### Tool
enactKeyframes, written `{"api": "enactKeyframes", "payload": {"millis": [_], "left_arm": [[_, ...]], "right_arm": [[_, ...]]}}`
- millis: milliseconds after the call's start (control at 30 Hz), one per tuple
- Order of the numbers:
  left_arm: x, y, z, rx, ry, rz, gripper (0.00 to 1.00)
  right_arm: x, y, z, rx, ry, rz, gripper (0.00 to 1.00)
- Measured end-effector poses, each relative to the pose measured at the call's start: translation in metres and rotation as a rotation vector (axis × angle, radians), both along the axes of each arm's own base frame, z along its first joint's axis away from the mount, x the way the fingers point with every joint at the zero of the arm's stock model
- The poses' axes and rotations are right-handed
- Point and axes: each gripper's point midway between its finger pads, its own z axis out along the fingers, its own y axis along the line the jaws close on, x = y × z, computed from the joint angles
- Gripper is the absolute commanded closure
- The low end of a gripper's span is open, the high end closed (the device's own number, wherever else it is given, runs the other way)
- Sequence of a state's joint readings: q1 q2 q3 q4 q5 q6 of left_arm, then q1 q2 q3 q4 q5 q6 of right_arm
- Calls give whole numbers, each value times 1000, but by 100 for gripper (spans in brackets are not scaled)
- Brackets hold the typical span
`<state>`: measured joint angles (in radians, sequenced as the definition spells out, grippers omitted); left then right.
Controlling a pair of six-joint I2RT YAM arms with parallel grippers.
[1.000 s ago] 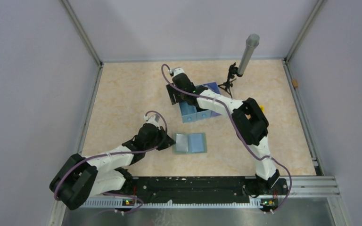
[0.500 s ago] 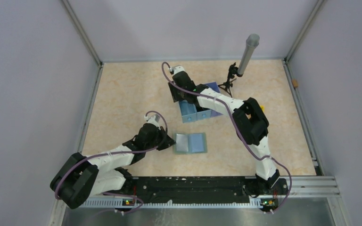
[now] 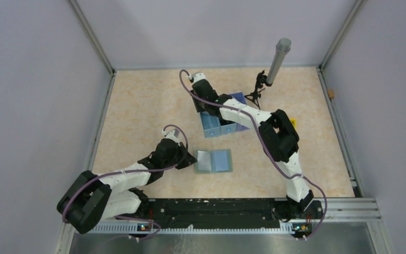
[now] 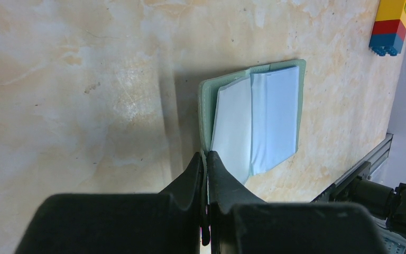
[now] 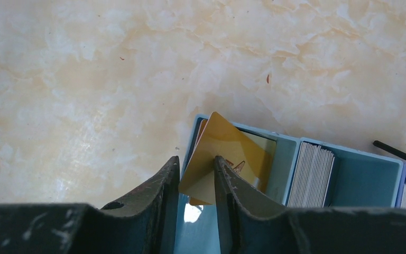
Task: Put the credit cards into the card holder
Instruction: Pick up the credit card from the storage box.
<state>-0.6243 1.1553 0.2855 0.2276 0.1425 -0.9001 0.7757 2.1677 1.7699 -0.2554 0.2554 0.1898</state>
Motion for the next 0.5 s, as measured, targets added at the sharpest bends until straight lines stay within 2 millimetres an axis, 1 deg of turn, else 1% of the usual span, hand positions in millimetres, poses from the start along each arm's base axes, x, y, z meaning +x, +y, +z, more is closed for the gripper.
{"api": "enactKeyframes", "payload": {"millis": [133,400,500], "left_arm": [[0,0,0,0,0,1,100],[0,0,0,-5,4,5,100],[0,0,1,-7,5,6,100]], "right_arm": [[3,-2,-2,-26,-20,-9,77],[6,2,7,-68,-102,-23,85],[7,2,9,-79,-123,-31,87]]}}
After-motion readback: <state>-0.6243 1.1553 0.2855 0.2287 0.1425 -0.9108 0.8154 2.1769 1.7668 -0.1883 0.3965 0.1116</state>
